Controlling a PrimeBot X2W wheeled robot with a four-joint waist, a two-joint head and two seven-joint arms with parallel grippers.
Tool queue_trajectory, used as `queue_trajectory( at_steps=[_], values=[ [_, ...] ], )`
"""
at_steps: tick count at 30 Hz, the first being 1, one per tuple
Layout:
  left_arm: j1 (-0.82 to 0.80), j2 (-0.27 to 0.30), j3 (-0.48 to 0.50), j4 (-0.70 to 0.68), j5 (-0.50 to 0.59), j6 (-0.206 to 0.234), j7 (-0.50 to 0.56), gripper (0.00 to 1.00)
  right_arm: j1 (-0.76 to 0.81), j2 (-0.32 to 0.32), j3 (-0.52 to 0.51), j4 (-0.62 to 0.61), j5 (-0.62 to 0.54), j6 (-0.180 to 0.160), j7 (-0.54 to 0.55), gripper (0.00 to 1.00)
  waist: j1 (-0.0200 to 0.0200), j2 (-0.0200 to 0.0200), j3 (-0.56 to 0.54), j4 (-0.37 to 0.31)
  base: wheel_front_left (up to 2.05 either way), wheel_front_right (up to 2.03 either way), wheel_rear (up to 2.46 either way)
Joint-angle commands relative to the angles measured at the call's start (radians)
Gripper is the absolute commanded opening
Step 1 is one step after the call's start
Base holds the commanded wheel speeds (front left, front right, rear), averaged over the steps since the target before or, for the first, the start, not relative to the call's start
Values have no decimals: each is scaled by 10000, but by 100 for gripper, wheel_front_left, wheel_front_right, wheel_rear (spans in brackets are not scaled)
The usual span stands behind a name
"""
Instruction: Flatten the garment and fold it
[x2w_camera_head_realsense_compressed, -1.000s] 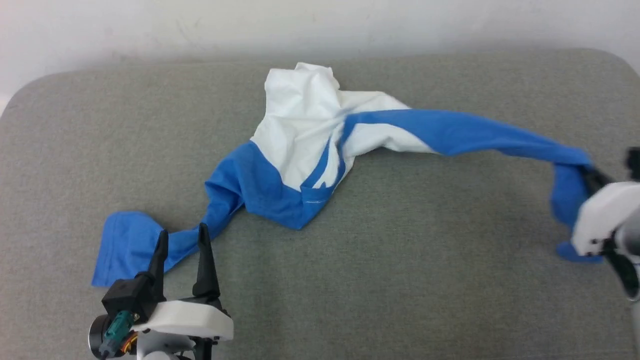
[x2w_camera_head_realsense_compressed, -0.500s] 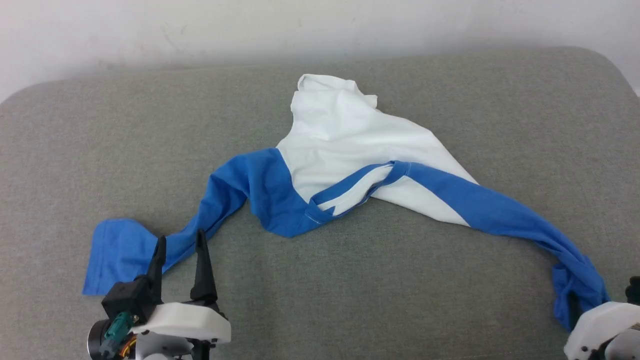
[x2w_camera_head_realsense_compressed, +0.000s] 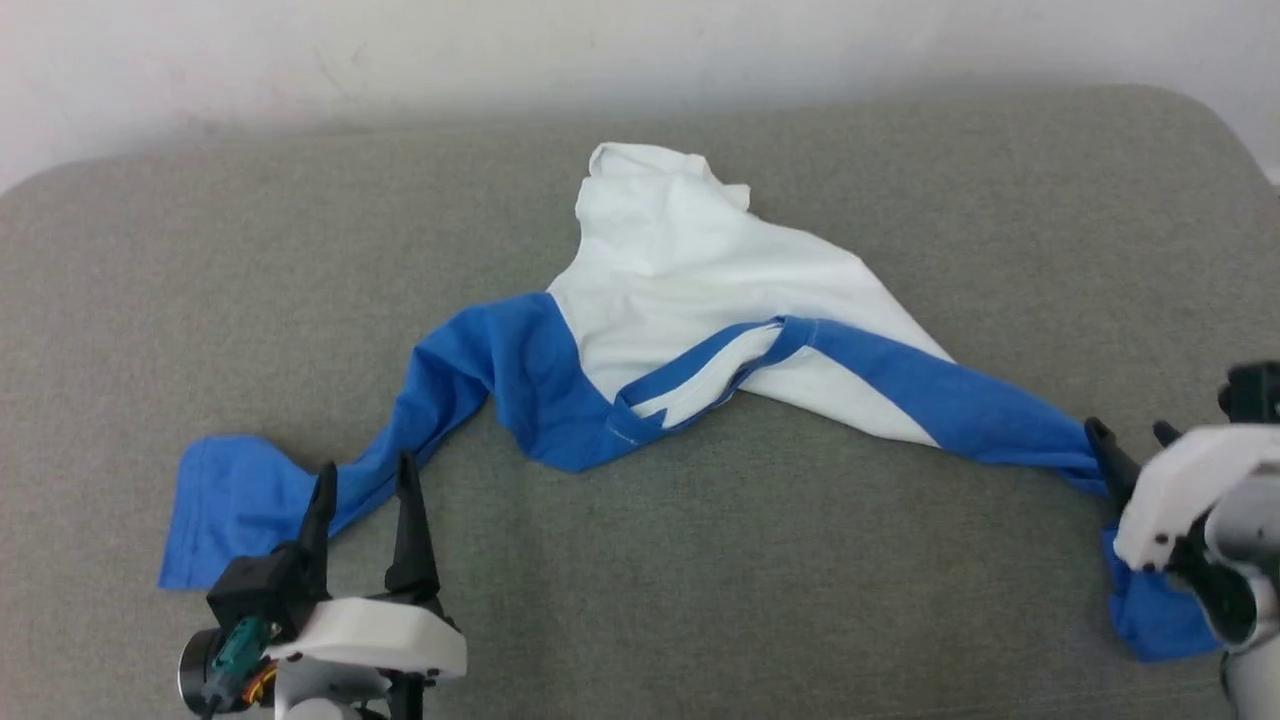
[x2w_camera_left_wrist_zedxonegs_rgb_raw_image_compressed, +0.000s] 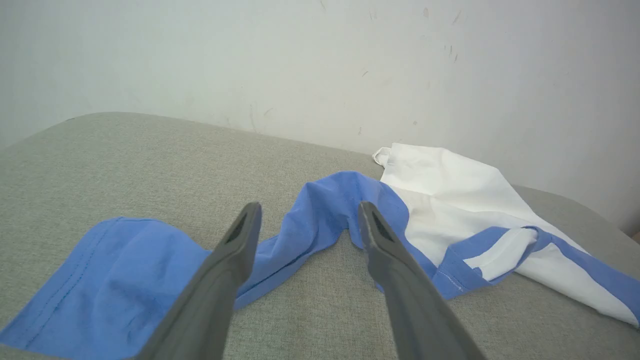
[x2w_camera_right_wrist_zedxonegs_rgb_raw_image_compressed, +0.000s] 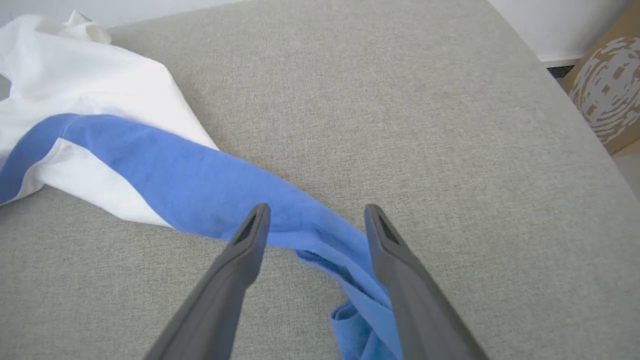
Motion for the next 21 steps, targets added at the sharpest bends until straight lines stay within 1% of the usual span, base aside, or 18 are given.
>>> queue_trajectory(
  at_steps=[1, 4, 6, 10, 13, 15, 16, 17, 18, 19, 21],
  values=[
    [-206, 7, -29, -65, 72, -62, -44, 100, -334, -166, 173, 103, 92, -9, 337, 100, 1, 0, 353, 232, 0, 0, 0],
    [-434, -29, -92, -120, 120, -85, -45, 100, -986, -550, 701, 633, 346, -9, 1392, 100, 1, 0, 759, 466, 0, 0, 0],
    [-577, -74, -123, -163, 151, -96, -45, 100, -1369, -758, 973, 952, 444, -9, 1872, 100, 1, 0, 1027, 590, 0, 0, 0],
    [-773, -174, -147, -250, 237, -88, -46, 100, -1998, -998, 1380, 1623, 444, -9, 2340, 100, 1, 0, 1486, 719, 0, 0, 0],
    [-869, -238, -155, -214, 287, -112, -46, 100, -2284, -1043, 1592, 2371, 375, -9, 2629, 100, 1, 0, 1654, 738, 0, 0, 0],
    [-907, -275, -156, -150, 316, -148, -46, 100, -2316, -1015, 1756, 2976, 402, -9, 3111, 100, 1, 0, 1657, 749, 0, 0, 0],
    [-914, -292, -150, -115, 325, -165, -46, 100, -2308, -972, 1851, 3218, 463, -9, 3373, 67, 1, 0, 1641, 748, 0, 0, 0],
    [-918, -308, -141, -76, 333, -178, -46, 100, -2310, -930, 1923, 3384, 559, -9, 3556, 42, 1, 0, 1611, 742, 0, 0, 0],
    [-918, -325, -126, -32, 336, -190, -46, 100, -2311, -911, 2033, 3465, 619, -9, 3632, 25, 1, 0, 1563, 728, 0, 0, 0],
    [-913, -340, -102, 10, 337, -194, -46, 100, -2324, -900, 2131, 3478, 697, -9, 3615, 0, 1, 0, 1503, 696, 0, 0, 0],
    [-887, -367, -60, 83, 342, -208, -46, 100, -2419, -957, 2245, 3270, 757, -9, 3085, 0, 1, 0, 1346, 624, 0, 0, 0]
  ],
)
